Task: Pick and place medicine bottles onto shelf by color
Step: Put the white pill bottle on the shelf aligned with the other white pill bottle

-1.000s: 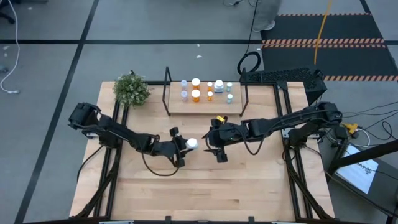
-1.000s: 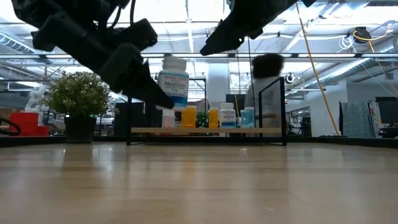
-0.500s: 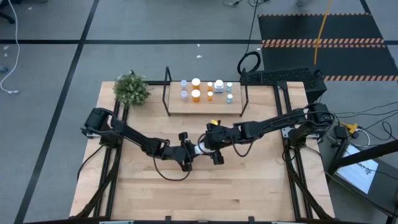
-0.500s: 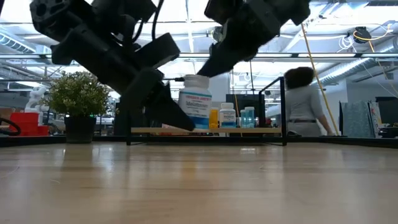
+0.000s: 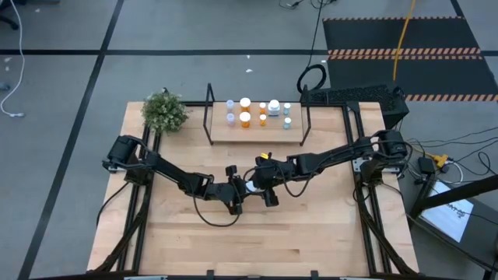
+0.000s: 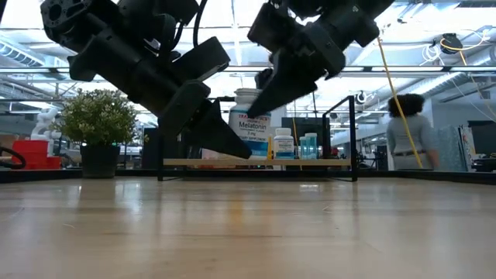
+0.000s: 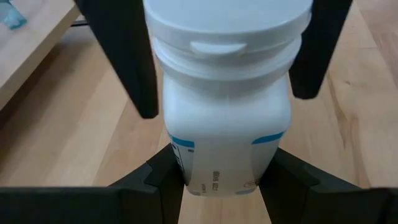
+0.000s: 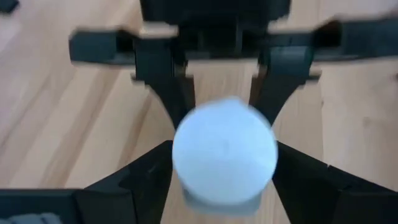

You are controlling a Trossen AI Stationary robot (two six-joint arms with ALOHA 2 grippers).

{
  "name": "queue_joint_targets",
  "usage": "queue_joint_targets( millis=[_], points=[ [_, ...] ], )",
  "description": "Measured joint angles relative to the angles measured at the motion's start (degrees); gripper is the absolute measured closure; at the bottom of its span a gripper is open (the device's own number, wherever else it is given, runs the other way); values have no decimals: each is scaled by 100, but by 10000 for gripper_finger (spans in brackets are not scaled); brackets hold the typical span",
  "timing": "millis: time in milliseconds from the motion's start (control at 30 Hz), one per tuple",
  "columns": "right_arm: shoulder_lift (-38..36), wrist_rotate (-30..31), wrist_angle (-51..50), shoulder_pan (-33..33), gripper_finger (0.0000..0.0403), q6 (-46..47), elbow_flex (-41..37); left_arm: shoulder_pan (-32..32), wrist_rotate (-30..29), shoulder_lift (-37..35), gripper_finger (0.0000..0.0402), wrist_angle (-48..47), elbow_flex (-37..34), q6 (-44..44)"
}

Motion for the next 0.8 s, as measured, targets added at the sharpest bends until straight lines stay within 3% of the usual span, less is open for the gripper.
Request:
queue_joint_targets(
  millis=[267, 400, 800],
  points=[
    [-11, -17, 46, -70, 218, -22, 5, 1, -10, 2, 231, 36, 0, -69],
    [-11, -21, 39, -70, 231, -32, 5, -2, -46, 9, 220, 52, -2, -270],
    [-611, -8, -878, -162, 219, -351, 3, -17, -280, 9, 93, 38, -2, -770]
  ],
)
